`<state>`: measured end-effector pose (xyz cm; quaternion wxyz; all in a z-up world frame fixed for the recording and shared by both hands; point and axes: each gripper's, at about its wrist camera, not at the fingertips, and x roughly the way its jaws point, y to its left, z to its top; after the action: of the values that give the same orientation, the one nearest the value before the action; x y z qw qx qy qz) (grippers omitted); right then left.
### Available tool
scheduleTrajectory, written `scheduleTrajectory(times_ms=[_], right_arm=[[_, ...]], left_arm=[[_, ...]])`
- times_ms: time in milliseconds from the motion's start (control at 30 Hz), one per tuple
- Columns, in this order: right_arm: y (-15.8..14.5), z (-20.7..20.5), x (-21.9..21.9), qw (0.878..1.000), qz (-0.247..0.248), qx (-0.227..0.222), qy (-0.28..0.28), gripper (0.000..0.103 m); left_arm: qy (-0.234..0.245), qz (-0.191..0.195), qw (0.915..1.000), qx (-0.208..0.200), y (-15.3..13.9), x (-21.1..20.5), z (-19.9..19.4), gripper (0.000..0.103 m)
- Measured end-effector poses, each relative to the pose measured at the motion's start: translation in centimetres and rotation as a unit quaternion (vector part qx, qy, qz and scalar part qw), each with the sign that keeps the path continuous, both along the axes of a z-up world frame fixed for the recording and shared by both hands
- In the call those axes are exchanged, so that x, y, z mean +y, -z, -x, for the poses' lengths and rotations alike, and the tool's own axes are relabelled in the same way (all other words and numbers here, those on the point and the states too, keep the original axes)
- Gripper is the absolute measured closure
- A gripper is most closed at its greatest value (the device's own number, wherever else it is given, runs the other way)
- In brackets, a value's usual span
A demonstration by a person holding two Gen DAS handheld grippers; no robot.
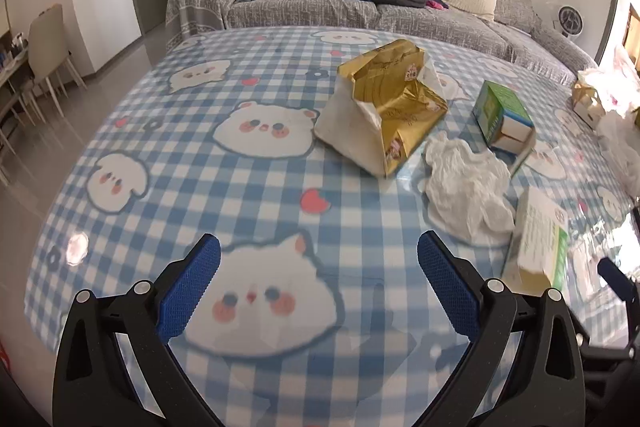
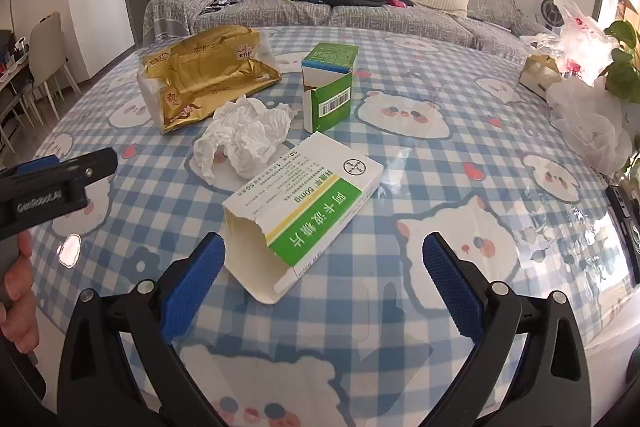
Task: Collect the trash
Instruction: 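Move both open tools from the bin back over the table, then grasp the gold wrapper with the left tool while the right tool grasps the white medicine box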
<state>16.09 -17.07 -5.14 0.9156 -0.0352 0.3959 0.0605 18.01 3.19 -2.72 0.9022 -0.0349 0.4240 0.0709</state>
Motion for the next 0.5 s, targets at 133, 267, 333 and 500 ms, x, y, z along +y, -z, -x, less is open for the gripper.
scheduleTrajectory(times_ms=[133, 267, 333, 500], right_arm=[[0.1, -1.2, 0.3, 1.0, -0.006, 0.004, 0.0, 0.008], [0.3, -2.4, 0.8, 1.0, -0.013, 0.015, 0.002, 0.008], [0.4, -2.8, 1.1, 1.0, -0.016, 0.018, 0.0, 0.008], [1.0, -4.2, 1.4, 0.999, -0.022, 0.031, 0.006, 0.008]], left_arm=[[-0.001, 0.0, 1.0, 0.002, 0.1, -0.1, -2.2, 0.006], [-0.005, 0.002, 1.0, 0.001, -0.1, 0.1, -4.1, 0.006], [-0.007, 0.005, 1.0, 0.0, -0.3, 0.4, -4.9, 0.006], [-0.019, 0.01, 0.9998, -0.001, -0.4, 1.0, -7.2, 0.006]])
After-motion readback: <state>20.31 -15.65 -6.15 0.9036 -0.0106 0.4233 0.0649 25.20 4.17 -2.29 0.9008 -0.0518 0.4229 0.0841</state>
